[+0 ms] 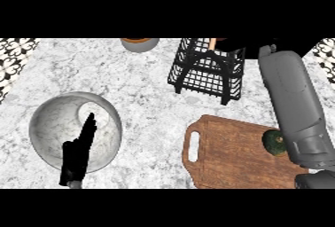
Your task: Pick the sweet potato from the cutting board and place it in the tiered basket
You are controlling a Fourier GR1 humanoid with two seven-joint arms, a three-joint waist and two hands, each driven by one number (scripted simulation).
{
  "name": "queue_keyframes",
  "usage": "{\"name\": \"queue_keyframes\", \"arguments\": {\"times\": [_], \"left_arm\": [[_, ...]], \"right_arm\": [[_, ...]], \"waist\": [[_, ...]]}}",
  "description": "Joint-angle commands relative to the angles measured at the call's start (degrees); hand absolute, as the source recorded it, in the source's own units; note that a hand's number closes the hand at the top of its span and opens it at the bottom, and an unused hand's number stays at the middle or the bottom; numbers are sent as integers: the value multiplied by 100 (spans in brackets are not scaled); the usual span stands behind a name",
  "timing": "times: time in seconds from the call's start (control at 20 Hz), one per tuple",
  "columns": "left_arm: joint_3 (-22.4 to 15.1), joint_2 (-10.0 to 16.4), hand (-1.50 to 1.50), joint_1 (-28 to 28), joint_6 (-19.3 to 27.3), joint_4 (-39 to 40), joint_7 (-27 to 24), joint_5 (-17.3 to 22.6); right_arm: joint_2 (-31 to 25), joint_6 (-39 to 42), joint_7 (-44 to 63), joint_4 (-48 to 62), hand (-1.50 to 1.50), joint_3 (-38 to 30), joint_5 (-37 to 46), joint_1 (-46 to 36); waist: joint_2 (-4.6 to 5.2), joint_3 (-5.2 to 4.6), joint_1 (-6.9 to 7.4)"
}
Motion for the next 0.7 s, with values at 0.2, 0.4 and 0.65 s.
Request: {"name": "queue_keyframes", "arguments": {"times": [0.2,0.4,0.65], "left_arm": [[-35,16,0,136,13,-61,-38,-94],[148,42,0,301,-22,110,-213,41],[18,-104,0,373,108,-124,-83,-55]], "right_arm": [[-296,-978,-498,-252,-150,-731,-379,-178],[-863,-1135,-137,-864,-150,-993,-364,367],[-1590,-600,221,-1371,-150,-1546,-891,1038]], "waist": [[-18,-28,-26],[-75,-33,-210],[-73,-30,-192]]}}
